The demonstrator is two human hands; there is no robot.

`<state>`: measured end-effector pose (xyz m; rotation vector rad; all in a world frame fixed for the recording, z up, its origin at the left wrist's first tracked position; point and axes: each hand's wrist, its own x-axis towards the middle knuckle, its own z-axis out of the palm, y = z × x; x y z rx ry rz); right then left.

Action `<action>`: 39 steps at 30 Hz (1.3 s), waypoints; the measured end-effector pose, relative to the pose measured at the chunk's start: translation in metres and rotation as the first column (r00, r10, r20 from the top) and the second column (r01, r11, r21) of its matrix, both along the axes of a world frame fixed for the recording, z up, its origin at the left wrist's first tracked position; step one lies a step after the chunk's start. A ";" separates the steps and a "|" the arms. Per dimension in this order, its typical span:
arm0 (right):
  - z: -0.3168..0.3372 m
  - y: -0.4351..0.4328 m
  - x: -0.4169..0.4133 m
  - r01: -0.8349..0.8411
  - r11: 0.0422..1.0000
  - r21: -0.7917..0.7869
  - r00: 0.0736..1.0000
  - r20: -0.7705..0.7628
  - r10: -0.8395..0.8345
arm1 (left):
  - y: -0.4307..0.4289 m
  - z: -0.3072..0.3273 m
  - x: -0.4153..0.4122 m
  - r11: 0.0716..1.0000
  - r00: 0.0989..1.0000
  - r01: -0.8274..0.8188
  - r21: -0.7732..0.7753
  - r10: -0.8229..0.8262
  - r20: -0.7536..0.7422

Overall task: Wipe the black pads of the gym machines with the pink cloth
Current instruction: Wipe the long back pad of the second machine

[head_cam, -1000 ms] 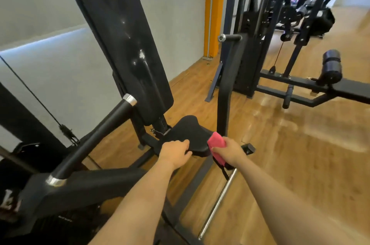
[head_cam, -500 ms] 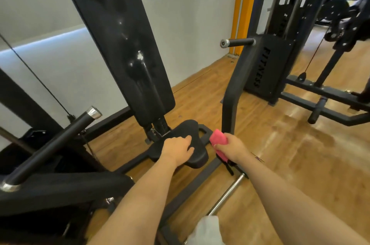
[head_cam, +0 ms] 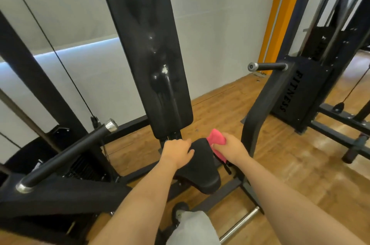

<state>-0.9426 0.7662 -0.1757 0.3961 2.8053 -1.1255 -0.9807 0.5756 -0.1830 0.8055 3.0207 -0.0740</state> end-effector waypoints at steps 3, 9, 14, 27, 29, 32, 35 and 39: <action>0.008 -0.006 -0.034 0.003 1.000 -0.027 0.999 -0.035 -0.004 | -0.007 0.008 -0.030 0.999 0.999 -0.039 0.015 0.040 -0.034; 0.035 -0.023 -0.114 -0.116 0.992 -0.059 0.985 -0.134 0.107 | -0.011 0.040 -0.103 0.987 0.980 -0.128 0.093 0.140 -0.140; 0.067 -0.039 -0.171 -0.196 0.979 -0.059 0.958 -0.222 0.178 | -0.021 0.076 -0.152 0.973 0.953 -0.179 0.149 0.209 -0.219; 0.135 -0.082 -0.273 -0.299 0.946 -0.128 0.869 -0.446 0.214 | -0.067 0.154 -0.238 0.920 0.841 -0.267 0.286 0.367 -0.398; 0.146 -0.092 -0.286 -0.321 0.938 -0.130 0.854 -0.469 0.227 | -0.076 0.166 -0.255 0.916 0.821 -0.274 0.294 0.382 -0.425; 0.161 -0.106 -0.305 -0.328 0.934 -0.144 0.841 -0.495 0.219 | -0.088 0.173 -0.276 0.902 0.804 -0.276 0.333 0.406 -0.435; 0.172 -0.121 -0.325 -0.339 0.926 -0.165 0.815 -0.543 0.202 | -0.102 0.161 -0.296 0.868 0.792 -0.241 0.433 0.434 -0.429; 0.185 -0.139 -0.350 -0.367 0.902 -0.228 0.797 -0.578 0.178 | -0.117 0.164 -0.335 0.746 0.694 -0.154 0.647 0.548 -0.467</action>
